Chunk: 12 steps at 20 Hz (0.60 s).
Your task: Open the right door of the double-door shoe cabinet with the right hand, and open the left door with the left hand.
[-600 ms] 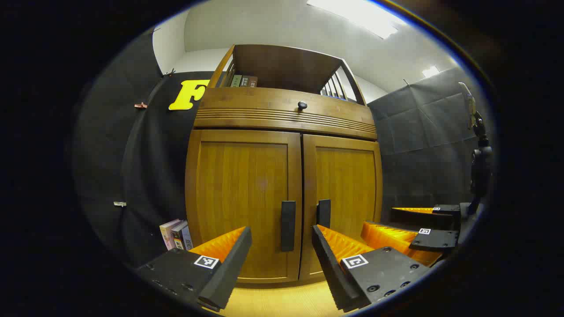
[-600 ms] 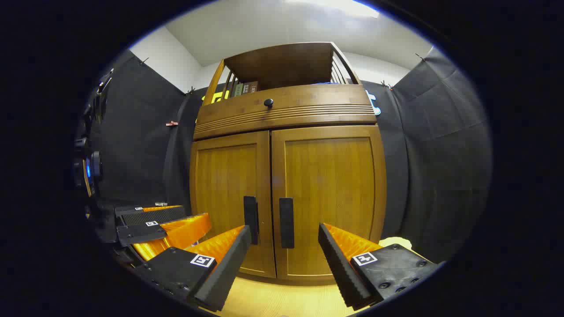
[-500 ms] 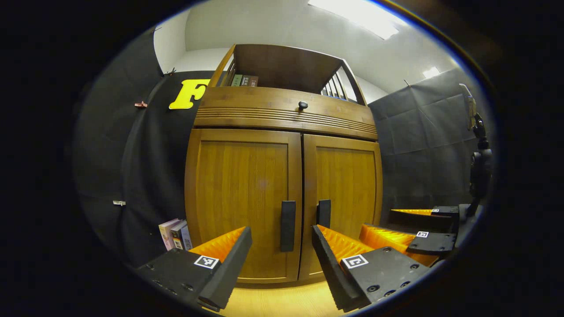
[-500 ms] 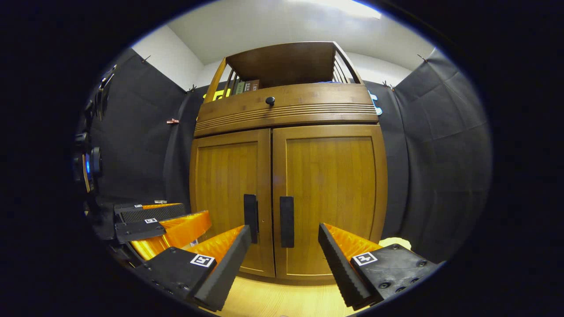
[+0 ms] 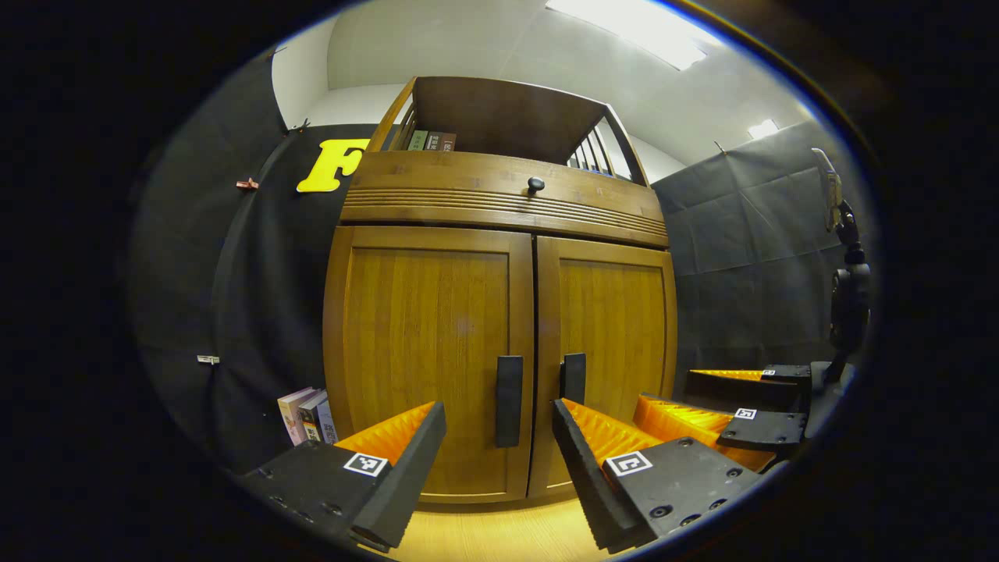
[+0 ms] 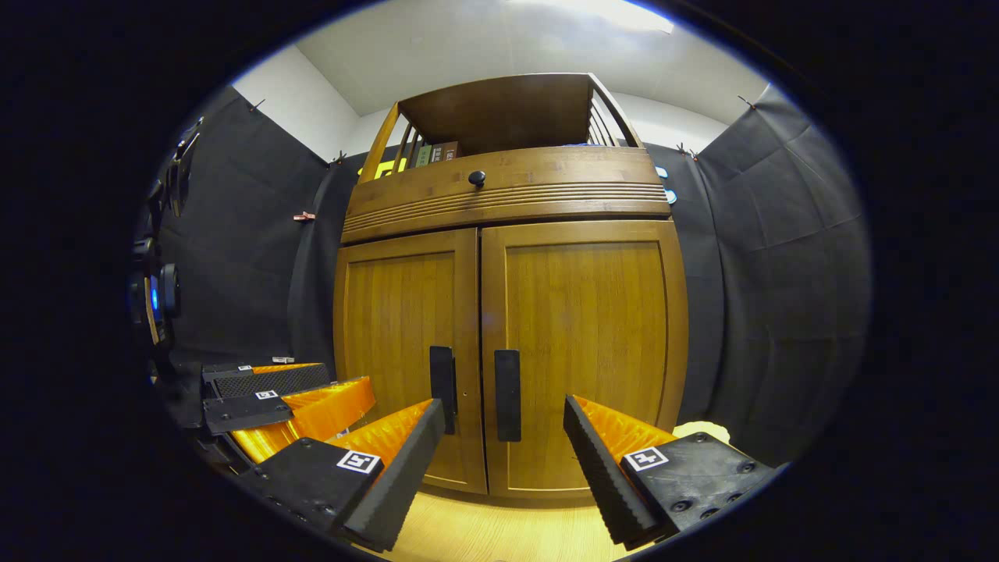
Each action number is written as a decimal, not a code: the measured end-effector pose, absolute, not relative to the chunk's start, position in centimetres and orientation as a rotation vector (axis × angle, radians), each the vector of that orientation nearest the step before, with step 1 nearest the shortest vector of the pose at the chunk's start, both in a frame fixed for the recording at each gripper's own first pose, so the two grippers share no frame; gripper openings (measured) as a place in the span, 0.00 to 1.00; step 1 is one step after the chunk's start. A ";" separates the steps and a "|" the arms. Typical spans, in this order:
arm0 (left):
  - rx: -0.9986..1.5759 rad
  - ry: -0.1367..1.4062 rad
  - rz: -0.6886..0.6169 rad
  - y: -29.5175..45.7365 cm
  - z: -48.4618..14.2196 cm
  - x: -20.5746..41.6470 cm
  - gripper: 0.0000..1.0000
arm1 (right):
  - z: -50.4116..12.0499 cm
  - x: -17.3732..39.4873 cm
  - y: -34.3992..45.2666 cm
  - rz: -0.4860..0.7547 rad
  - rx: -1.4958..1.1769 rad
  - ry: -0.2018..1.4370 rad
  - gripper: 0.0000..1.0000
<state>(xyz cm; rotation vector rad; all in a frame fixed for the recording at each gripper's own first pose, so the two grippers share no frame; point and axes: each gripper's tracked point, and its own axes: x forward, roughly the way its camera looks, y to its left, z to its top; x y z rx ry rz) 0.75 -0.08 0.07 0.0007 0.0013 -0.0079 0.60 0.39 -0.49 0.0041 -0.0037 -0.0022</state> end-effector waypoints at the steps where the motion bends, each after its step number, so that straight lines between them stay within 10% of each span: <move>1: 0.002 0.000 -0.010 -0.1 0.1 0.7 0.86 | -0.4 0.6 0.4 -0.003 0.008 -0.008 0.97; 12: 0.000 -0.007 -0.023 -0.1 0.1 0.5 0.86 | -0.7 0.9 0.5 0.000 0.011 0.008 0.97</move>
